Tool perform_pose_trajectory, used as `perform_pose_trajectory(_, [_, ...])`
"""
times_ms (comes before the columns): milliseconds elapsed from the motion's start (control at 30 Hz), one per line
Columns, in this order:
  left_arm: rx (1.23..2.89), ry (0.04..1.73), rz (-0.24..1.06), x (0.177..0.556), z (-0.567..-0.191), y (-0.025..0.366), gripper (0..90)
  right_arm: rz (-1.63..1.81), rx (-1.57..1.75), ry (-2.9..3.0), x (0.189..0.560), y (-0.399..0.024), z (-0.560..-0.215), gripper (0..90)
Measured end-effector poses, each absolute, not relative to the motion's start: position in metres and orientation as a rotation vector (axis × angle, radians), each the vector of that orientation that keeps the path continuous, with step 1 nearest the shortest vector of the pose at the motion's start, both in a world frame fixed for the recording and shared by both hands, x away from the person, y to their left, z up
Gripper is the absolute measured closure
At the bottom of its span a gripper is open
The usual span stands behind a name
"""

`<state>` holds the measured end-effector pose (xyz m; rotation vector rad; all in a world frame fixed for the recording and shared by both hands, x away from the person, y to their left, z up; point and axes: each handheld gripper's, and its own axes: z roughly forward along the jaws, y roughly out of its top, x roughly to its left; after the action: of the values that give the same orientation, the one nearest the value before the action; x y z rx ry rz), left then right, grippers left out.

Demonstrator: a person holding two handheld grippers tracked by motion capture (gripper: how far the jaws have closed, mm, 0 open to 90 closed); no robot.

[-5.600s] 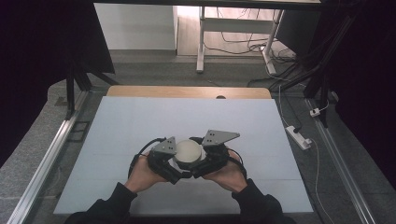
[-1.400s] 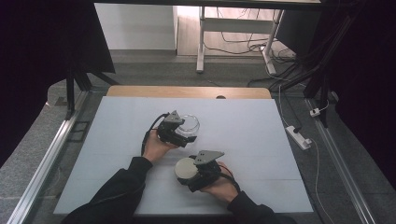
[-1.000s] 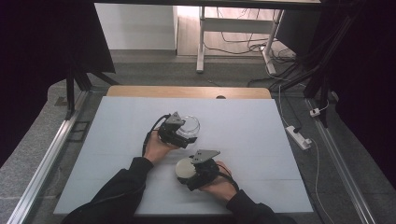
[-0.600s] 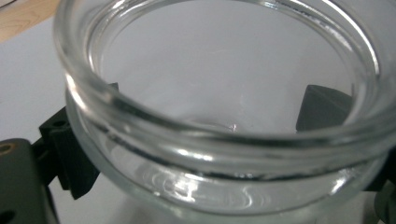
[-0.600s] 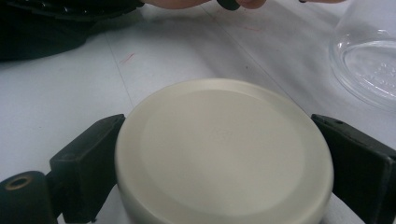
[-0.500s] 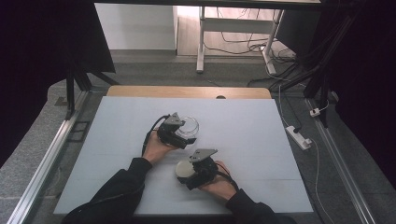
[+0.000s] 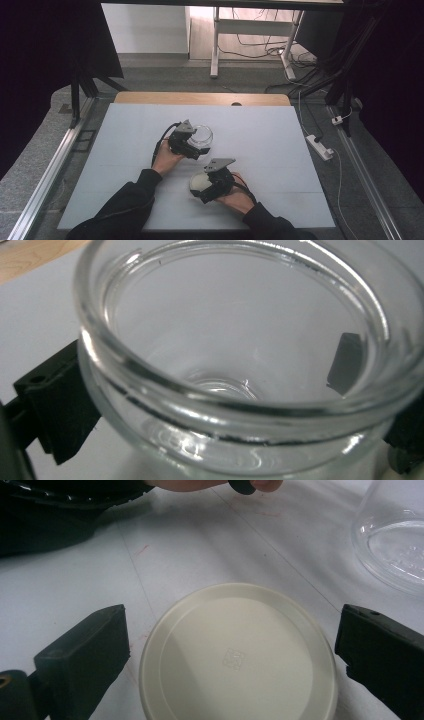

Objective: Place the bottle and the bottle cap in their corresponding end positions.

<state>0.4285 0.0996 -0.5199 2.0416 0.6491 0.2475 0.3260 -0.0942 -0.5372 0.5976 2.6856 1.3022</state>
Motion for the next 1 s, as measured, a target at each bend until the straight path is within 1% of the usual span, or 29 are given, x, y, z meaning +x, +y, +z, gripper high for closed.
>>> perform_pose_trajectory(300, [2.045,0.661,0.245,0.422,-0.515,0.104,0.0,1.354,0.606,2.673,0.324,-0.096,-0.531,0.7])
perform_pose_trajectory(633, [2.046,0.692,0.253,0.408,-0.508,0.118,0.0,1.383,0.623,2.664,0.322,-0.102,-0.523,0.0])
perform_pose_trajectory(1000, [2.026,0.730,0.221,0.388,-0.500,0.130,0.0,1.387,0.645,2.643,0.320,-0.108,-0.517,0.0])
